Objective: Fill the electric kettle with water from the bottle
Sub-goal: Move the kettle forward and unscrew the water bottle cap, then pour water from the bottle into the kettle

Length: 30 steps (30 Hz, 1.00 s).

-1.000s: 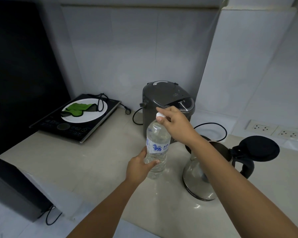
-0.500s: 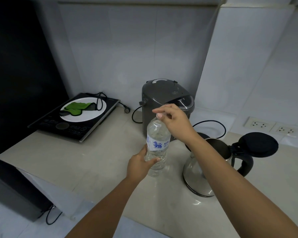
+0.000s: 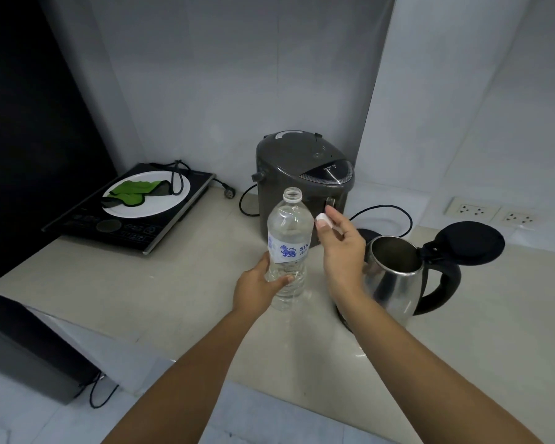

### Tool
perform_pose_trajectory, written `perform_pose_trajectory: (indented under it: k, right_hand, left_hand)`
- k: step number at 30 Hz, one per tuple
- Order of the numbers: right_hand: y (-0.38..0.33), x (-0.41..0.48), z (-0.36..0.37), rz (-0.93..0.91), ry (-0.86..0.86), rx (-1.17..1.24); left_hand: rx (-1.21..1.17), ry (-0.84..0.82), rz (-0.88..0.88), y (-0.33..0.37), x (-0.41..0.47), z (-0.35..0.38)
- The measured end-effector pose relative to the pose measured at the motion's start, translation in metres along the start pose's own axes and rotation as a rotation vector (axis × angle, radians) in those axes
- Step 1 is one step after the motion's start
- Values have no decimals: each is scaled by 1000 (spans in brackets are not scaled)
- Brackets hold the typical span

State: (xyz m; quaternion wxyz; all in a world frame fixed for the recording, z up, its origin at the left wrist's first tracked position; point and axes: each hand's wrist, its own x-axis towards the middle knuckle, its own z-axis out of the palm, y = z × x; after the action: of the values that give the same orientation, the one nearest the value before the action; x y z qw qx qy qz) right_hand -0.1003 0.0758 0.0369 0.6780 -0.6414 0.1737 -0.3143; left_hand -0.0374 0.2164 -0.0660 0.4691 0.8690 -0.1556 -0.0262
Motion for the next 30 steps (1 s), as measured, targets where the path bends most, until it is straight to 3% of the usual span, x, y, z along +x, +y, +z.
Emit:
perform_pose_trajectory:
  k: [5,12,16,22,27,30]
  right_hand:
    - [64,-36,-19,121,64,-150]
    - [125,-84,-37,253,-91,-463]
    - [138,-98,-43,139,-257,-708]
    - [148,-102,-49,-73,-414,-797]
    - [158,-99,-52,59,-483,-850]
    - [147,-88,-43,32,-414,-790]
  left_hand:
    - [41,-25,2,4,0,-3]
    - [0,-65,-34,5,1,-5]
    - [-3,-77,-45,6,0,-5]
    - [-40,-87,-57,6,-1,-4]
    - [-155,-134,-91,-2,1,-13]
    - [-142,-107,-88,-6,6,-34]
